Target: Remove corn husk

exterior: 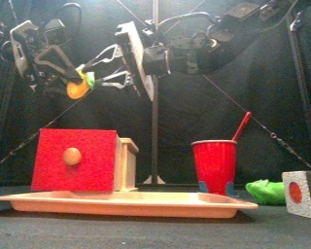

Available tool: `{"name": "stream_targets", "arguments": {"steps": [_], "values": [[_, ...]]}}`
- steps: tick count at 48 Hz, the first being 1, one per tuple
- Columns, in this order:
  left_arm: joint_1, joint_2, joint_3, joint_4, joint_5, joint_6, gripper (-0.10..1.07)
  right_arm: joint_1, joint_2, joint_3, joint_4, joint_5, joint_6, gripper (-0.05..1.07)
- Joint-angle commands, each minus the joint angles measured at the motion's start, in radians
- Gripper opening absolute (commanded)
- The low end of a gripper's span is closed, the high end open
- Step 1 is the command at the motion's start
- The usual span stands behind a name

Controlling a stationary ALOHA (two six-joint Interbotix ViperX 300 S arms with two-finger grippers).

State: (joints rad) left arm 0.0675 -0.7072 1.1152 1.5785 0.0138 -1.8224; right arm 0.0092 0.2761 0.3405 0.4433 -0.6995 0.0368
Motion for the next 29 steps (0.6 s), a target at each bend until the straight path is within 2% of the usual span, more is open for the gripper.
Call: {"name": "stream_targets", "arguments": {"steps": [1, 29], "values": [[0.0, 0.002, -0.018, -0.002, 0.002, -0.002, 0.81, -0.002, -0.021, -0.017, -0.003, 0.002, -0.002, 0.54], [0.008, 0.0, -0.006, -0.003, 0.003, -0.003, 0.81, 0.0, -0.035, 0.003, 0.002, 0.002, -0.002, 0.44]]}}
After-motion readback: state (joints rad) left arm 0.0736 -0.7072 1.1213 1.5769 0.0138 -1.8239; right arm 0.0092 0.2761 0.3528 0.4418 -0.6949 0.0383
